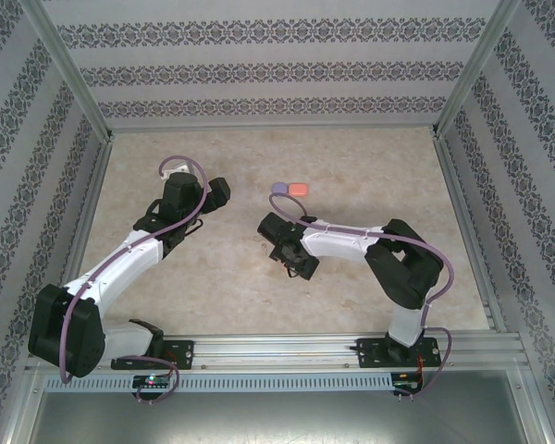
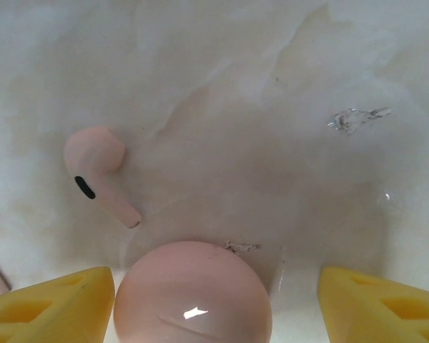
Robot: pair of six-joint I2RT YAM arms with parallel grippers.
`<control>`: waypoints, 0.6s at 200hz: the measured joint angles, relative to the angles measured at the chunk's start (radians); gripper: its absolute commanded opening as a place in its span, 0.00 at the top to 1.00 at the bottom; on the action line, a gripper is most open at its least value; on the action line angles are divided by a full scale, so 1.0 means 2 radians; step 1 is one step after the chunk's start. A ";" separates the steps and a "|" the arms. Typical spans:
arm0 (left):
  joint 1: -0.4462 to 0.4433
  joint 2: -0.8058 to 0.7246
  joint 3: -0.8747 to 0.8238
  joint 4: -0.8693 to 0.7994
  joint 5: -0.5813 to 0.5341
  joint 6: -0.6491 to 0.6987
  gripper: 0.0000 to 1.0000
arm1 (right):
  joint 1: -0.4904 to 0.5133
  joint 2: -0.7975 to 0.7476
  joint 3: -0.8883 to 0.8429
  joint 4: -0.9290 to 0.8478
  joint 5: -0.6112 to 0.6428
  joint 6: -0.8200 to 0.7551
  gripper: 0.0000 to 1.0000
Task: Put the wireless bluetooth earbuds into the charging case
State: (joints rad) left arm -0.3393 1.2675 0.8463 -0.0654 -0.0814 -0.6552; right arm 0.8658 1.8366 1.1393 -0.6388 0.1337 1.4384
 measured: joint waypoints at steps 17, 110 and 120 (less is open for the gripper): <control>0.000 0.001 0.000 0.000 0.000 0.000 0.00 | 0.000 0.002 0.003 -0.001 -0.002 0.000 0.29; 0.000 0.006 0.000 0.003 0.002 0.000 0.00 | 0.000 0.010 0.014 -0.020 -0.014 -0.054 0.50; 0.000 0.006 0.000 0.003 0.002 0.000 0.00 | 0.000 0.013 0.018 -0.019 -0.018 -0.068 0.50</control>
State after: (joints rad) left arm -0.3393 1.2804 0.8463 -0.0597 -0.0776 -0.6556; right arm 0.8661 1.8622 1.1755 -0.6777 0.0978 1.3018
